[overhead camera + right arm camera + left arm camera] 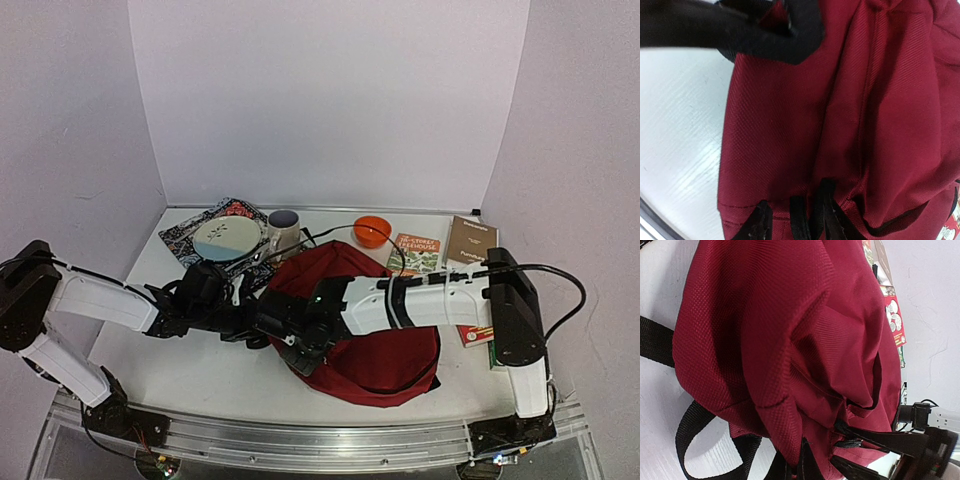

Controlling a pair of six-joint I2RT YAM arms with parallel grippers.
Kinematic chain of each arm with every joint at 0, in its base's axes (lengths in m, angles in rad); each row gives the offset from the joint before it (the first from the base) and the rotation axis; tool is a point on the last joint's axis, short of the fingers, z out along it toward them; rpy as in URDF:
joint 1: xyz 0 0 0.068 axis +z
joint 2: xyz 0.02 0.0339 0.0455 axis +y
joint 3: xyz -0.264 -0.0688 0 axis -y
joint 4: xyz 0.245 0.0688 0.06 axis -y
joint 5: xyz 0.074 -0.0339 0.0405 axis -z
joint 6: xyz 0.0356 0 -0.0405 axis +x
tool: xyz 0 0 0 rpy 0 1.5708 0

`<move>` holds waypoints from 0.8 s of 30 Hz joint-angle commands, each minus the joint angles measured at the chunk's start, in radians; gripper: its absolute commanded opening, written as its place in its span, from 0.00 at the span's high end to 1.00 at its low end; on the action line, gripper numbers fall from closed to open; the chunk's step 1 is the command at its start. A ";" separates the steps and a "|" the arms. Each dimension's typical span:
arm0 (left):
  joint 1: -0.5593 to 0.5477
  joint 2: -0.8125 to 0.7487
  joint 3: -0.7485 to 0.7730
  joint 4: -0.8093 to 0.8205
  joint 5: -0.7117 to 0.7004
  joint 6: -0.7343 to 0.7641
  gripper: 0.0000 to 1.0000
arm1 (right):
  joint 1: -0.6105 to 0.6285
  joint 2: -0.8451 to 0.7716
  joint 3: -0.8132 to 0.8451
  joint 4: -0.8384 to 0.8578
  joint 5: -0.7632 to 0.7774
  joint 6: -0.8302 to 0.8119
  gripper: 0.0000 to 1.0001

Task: Pack the student bag
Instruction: Grab the largest pocket of the student bag, then unzip the largest pocket of the student bag.

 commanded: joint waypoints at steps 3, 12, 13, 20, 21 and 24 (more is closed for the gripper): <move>-0.005 -0.046 0.004 0.075 0.011 -0.011 1.00 | 0.004 0.018 0.029 -0.092 0.062 0.003 0.76; -0.005 -0.033 -0.012 0.075 -0.029 0.005 1.00 | 0.003 -0.079 -0.008 -0.096 0.067 0.034 0.96; -0.006 -0.029 -0.012 0.075 -0.035 0.009 1.00 | 0.003 -0.099 -0.022 -0.093 0.066 0.039 0.98; -0.001 0.015 -0.008 0.074 -0.054 0.028 1.00 | 0.004 -0.208 -0.144 -0.037 0.035 0.076 1.00; 0.000 0.021 -0.008 0.074 -0.055 0.031 1.00 | 0.004 -0.222 -0.157 -0.026 0.027 0.081 1.00; 0.007 0.037 -0.006 0.073 -0.060 0.040 1.00 | 0.004 -0.264 -0.211 0.008 0.004 0.098 1.00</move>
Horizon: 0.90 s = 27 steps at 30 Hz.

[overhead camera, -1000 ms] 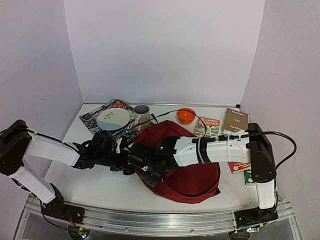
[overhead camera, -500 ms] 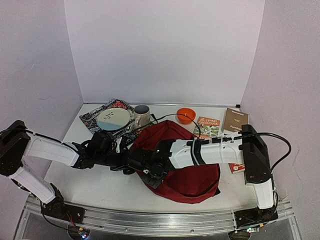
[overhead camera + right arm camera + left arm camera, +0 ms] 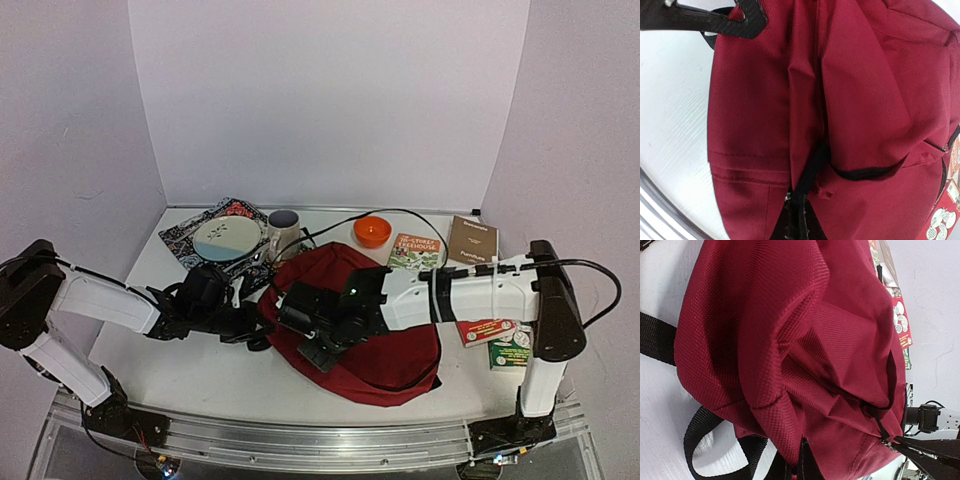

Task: Pack the student bag
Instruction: Unzip the largest pocket of the student bag.

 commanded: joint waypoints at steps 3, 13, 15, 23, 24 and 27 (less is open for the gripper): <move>0.019 0.035 0.007 0.057 -0.038 0.043 1.00 | 0.003 -0.118 -0.108 0.026 -0.032 0.058 1.00; 0.059 0.123 0.034 0.042 -0.074 0.108 1.00 | 0.003 -0.242 -0.260 0.083 -0.037 0.128 1.00; 0.067 0.145 0.049 0.033 -0.091 0.133 1.00 | 0.003 -0.273 -0.287 0.089 -0.041 0.141 1.00; 0.075 0.247 0.176 -0.087 -0.214 0.249 1.00 | 0.042 -0.321 -0.306 0.185 -0.156 0.084 1.00; 0.076 0.250 0.194 -0.101 -0.236 0.265 1.00 | 0.047 -0.317 -0.298 0.201 -0.171 0.078 1.00; 0.077 0.234 0.222 -0.114 -0.272 0.297 0.98 | 0.054 -0.287 -0.272 0.277 -0.205 0.050 1.00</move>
